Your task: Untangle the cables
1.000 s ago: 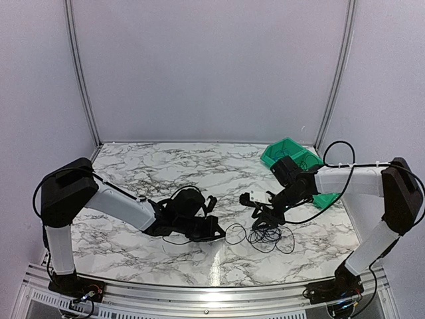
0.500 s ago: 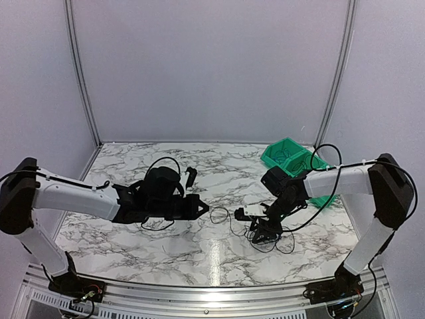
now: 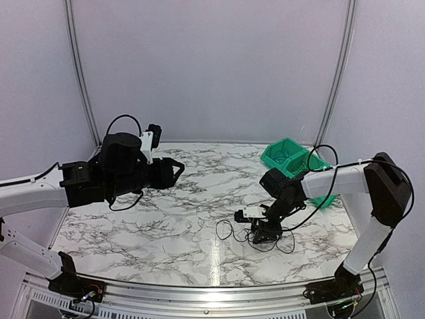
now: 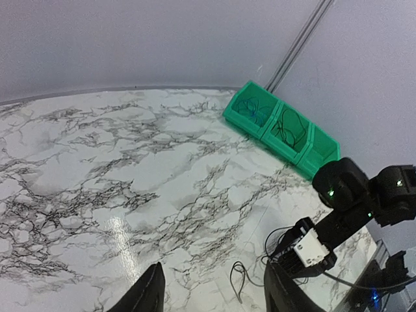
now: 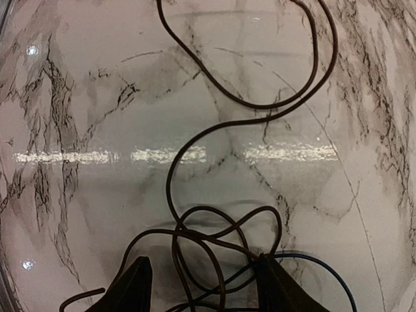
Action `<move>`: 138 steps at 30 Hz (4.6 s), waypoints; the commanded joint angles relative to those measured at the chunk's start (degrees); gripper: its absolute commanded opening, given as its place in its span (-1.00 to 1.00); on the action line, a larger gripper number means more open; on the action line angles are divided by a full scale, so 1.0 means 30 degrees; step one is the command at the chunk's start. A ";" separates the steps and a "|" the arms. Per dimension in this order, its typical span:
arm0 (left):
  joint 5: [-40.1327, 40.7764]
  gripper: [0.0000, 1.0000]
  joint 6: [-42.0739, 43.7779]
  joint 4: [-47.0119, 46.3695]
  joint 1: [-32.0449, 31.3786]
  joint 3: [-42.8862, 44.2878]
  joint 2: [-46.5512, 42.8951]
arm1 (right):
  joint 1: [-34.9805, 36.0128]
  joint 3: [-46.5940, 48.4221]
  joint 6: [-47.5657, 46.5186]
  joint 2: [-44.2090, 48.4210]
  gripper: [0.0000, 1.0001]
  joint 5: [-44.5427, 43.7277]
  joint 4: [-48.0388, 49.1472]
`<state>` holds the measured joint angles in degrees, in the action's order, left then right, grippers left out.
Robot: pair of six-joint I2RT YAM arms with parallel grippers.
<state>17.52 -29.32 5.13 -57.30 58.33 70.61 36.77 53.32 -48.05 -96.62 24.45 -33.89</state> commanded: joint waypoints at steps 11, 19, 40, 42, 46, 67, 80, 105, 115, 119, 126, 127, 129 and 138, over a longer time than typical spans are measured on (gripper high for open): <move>-0.7096 0.35 -0.3783 -0.5222 -0.0615 -0.1472 0.8477 | 0.0175 0.0215 0.0252 -0.0379 0.10 -0.0686 -0.0061; -0.8439 0.12 -0.4205 -0.5370 -0.0790 0.0331 1.1802 | 0.0192 0.0186 0.0279 -0.0430 0.10 -0.0918 -0.0054; 0.1661 -1.00 0.0981 0.1055 0.0159 0.1580 0.0913 | 0.0193 0.0274 0.0455 -0.0914 0.09 -0.1350 -0.0181; 0.3148 -1.00 0.1722 0.1771 0.0224 0.2128 -0.0531 | 0.0192 0.0274 0.0488 -0.0943 0.11 -0.1407 -0.0166; 0.5514 -1.00 0.3250 0.2991 0.0261 0.3454 -0.2451 | 0.0193 0.0216 0.0605 -0.0929 0.14 -0.1564 -0.0037; 0.8902 -1.00 0.8615 0.5942 0.0291 1.0089 -0.2680 | 0.0187 0.0191 0.0882 -0.1350 0.13 -0.2451 0.0143; 1.1960 -1.00 1.3454 0.6435 0.0291 1.7574 -0.2190 | 0.0193 -0.0529 0.1110 -0.2903 0.09 -0.4790 0.0891; 0.5430 -1.00 0.7539 0.5154 0.0290 0.5356 -0.2198 | -0.0219 0.3373 0.2038 0.2465 0.08 -0.2723 -0.1090; -0.0671 -1.00 0.7260 0.1070 0.0291 0.3932 0.2407 | -0.0235 0.7127 0.4293 0.4505 0.06 0.1204 -0.0422; -0.0931 -1.00 0.7544 -0.3589 0.0283 0.2017 0.2591 | -0.0218 0.8187 0.6113 0.3867 0.04 0.2642 0.0455; -0.0787 -1.00 0.6023 -0.8123 0.0758 -0.0823 0.1582 | 0.0313 0.8971 0.7164 0.1802 0.10 0.4231 0.1413; -0.1044 -1.00 0.5775 -0.8373 0.0832 -0.1096 0.1455 | 0.0545 0.9088 0.7030 0.1489 0.11 0.4154 0.1356; -0.1386 -1.00 0.5352 -0.8531 0.0994 -0.1431 0.1291 | 0.0871 0.9322 0.6782 0.0887 0.12 0.4063 0.1287; -0.1870 -1.00 0.3503 -0.8876 0.1559 -0.2683 0.0436 | 0.1916 0.9778 0.6363 -0.0284 0.30 0.2901 0.1739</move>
<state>12.86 -15.57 -18.37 -53.34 51.79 73.80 40.21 80.23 -28.25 -97.73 35.31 -30.48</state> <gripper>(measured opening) 0.025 0.629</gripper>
